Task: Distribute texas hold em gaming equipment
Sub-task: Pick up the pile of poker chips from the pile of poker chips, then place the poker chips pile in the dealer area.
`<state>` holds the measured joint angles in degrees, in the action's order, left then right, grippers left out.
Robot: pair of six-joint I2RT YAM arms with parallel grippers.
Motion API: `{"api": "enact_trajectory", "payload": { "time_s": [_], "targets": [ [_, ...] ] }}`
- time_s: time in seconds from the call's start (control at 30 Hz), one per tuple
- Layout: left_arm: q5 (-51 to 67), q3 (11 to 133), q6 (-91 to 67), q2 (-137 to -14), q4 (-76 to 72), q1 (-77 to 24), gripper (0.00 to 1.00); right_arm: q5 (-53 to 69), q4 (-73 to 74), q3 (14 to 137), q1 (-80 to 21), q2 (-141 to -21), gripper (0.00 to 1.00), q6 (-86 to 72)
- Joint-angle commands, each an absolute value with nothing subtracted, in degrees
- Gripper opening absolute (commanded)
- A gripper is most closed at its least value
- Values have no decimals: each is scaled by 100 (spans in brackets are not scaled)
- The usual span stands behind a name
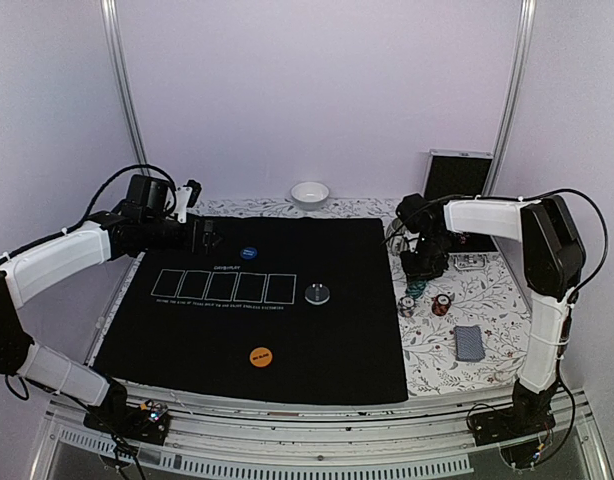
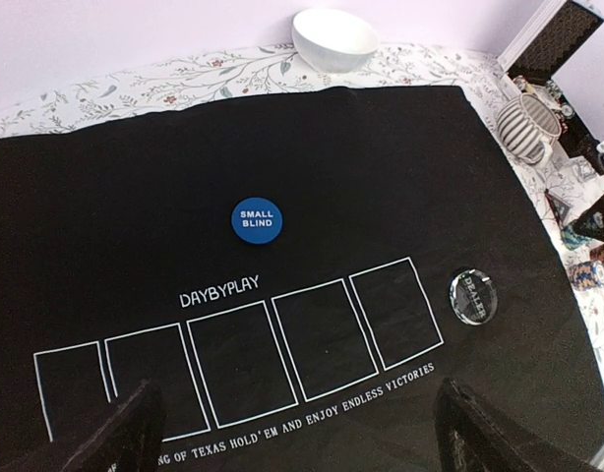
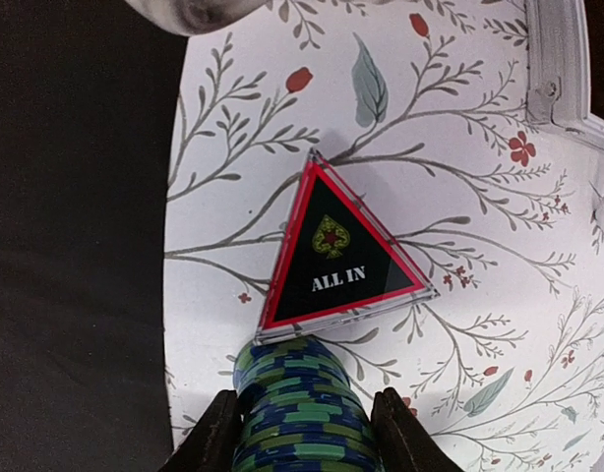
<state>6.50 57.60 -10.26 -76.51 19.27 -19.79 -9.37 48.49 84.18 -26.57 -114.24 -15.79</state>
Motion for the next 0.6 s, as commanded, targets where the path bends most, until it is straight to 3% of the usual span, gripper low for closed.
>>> {"api": "enact_trajectory", "payload": {
  "time_s": [0.0,0.27,0.57],
  "targets": [
    [582,5862,-932,-7524,2021,-1937,97,-1187,5152,8748,-2639,-11242,9,-1532],
    [578,5862,-939,-7506,2021,-1936,97,-948,5361,9325,-2758,-10853,4,-1425],
    [573,5845,-949,-7494,2020,-1938,97,-489,5063,9992,-4453,-11231,3,-1248]
  ]
}}
